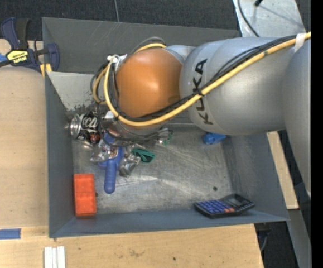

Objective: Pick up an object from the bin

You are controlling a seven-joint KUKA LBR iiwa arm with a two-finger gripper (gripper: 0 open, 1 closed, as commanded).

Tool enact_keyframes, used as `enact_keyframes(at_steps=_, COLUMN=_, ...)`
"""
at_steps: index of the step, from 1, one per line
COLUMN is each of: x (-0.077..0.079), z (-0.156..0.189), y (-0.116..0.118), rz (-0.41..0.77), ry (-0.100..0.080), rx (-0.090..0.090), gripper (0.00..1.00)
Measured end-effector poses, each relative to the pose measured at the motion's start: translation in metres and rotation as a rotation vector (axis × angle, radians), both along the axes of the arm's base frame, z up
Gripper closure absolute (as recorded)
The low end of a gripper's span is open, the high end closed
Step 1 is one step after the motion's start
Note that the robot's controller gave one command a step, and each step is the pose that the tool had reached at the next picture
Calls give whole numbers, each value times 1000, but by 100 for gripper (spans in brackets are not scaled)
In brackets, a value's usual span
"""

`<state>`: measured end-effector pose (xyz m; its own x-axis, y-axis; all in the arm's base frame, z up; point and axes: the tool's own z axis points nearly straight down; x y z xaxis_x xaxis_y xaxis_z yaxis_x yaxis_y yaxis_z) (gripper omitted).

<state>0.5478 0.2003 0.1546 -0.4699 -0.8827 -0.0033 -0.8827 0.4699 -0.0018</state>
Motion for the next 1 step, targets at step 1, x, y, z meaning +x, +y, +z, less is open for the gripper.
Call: enact_keyframes(at_steps=1, x=0, z=9, y=0, rz=-1, ry=1, rx=0, gripper=100)
